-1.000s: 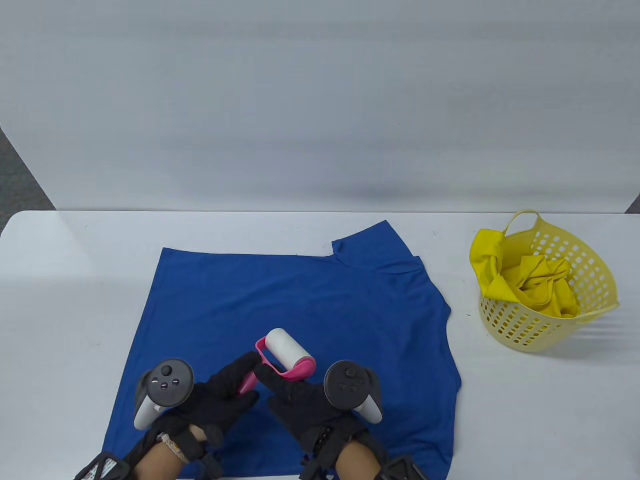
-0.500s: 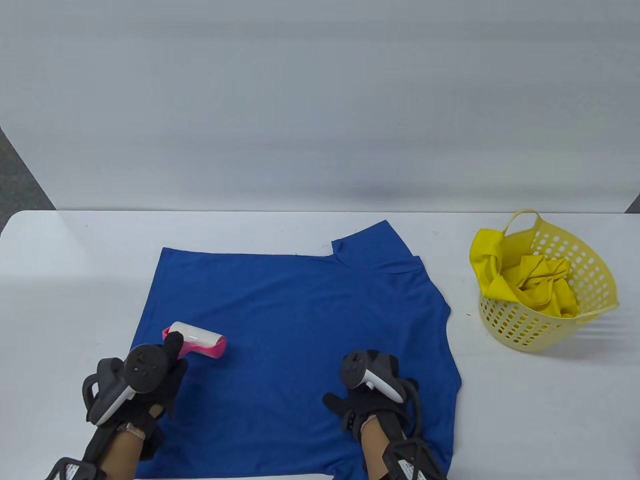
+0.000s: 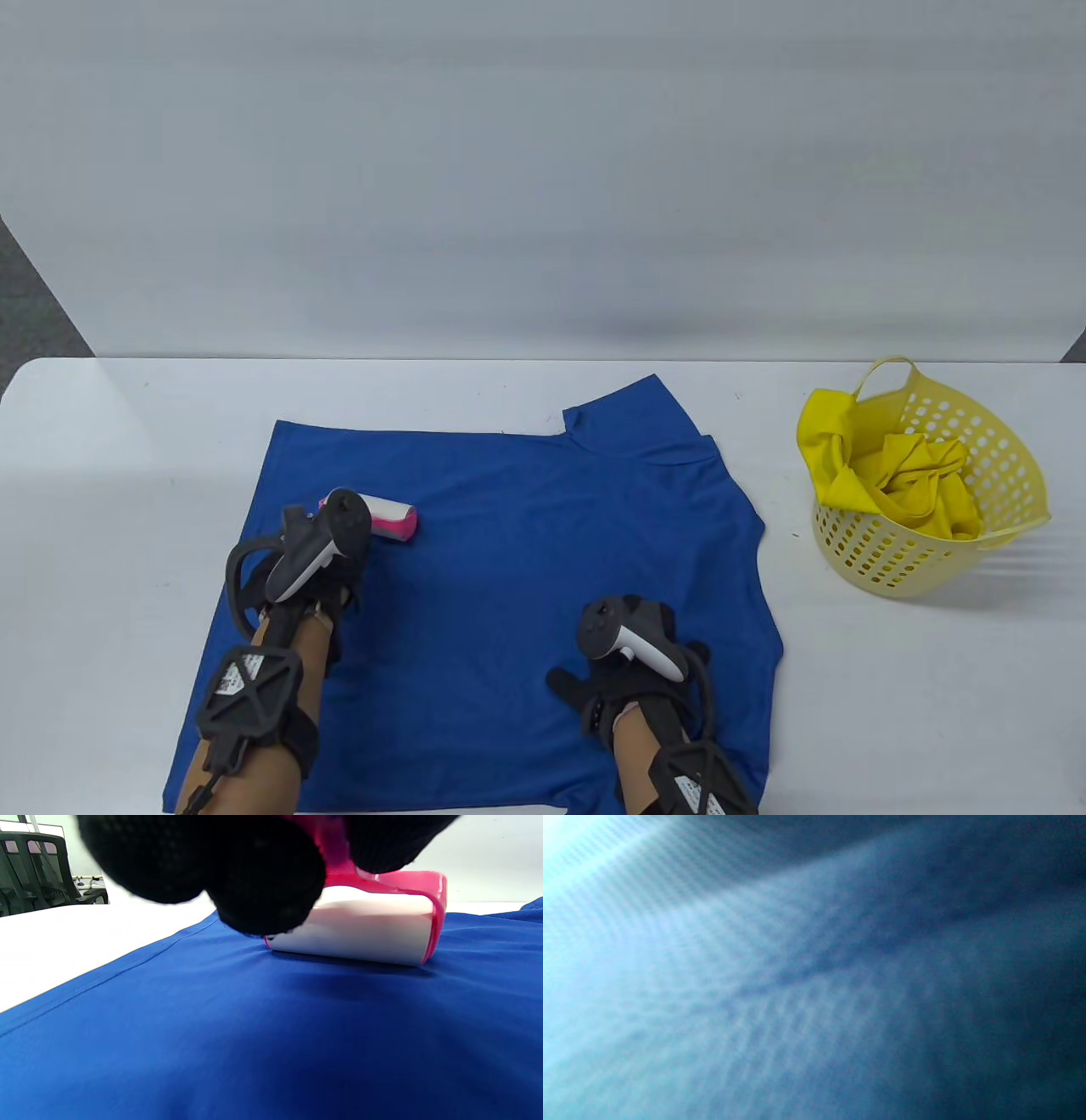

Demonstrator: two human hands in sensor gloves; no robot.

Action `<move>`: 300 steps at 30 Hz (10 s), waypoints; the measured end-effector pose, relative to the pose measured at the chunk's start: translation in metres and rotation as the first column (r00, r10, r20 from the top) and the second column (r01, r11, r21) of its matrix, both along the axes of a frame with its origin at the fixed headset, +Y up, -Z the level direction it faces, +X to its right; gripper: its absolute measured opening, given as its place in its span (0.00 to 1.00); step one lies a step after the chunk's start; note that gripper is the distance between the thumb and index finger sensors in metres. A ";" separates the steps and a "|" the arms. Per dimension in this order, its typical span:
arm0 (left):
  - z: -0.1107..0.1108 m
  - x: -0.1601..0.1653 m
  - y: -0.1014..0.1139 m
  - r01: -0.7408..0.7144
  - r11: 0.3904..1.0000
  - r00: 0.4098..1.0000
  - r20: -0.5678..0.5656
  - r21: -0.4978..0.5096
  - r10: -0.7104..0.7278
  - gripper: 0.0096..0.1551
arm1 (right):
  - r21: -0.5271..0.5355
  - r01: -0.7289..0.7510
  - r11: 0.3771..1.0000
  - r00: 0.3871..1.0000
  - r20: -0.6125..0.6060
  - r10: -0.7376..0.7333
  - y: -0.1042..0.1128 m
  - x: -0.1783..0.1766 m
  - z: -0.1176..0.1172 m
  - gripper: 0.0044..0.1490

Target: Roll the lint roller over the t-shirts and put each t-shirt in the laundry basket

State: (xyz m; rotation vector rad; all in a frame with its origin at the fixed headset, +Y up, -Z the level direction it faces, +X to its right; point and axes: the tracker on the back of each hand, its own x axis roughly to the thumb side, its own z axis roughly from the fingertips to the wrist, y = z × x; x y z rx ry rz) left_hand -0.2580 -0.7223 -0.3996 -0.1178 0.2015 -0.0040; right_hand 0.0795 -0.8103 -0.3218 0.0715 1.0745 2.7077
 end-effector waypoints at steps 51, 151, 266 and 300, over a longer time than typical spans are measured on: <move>0.121 -0.033 0.020 0.093 0.987 0.986 0.152 -0.129 -0.073 0.32 | 0.030 -0.007 1.000 1.000 -0.009 0.008 -0.002 -0.002 0.002 0.54; 0.084 -0.048 0.002 -0.623 0.781 0.775 0.162 0.038 0.611 0.26 | 0.582 0.580 0.570 0.625 0.131 -0.769 0.080 0.109 0.012 0.30; 0.070 -0.021 -0.062 -0.001 0.945 0.987 0.153 -0.328 0.054 0.57 | 0.319 -0.278 0.906 0.941 0.278 0.191 0.037 0.094 0.001 0.49; 0.085 0.013 -0.047 0.109 0.915 0.965 0.262 -0.389 -0.003 0.66 | 0.220 0.159 0.963 0.983 0.058 -0.175 0.015 0.085 -0.008 0.53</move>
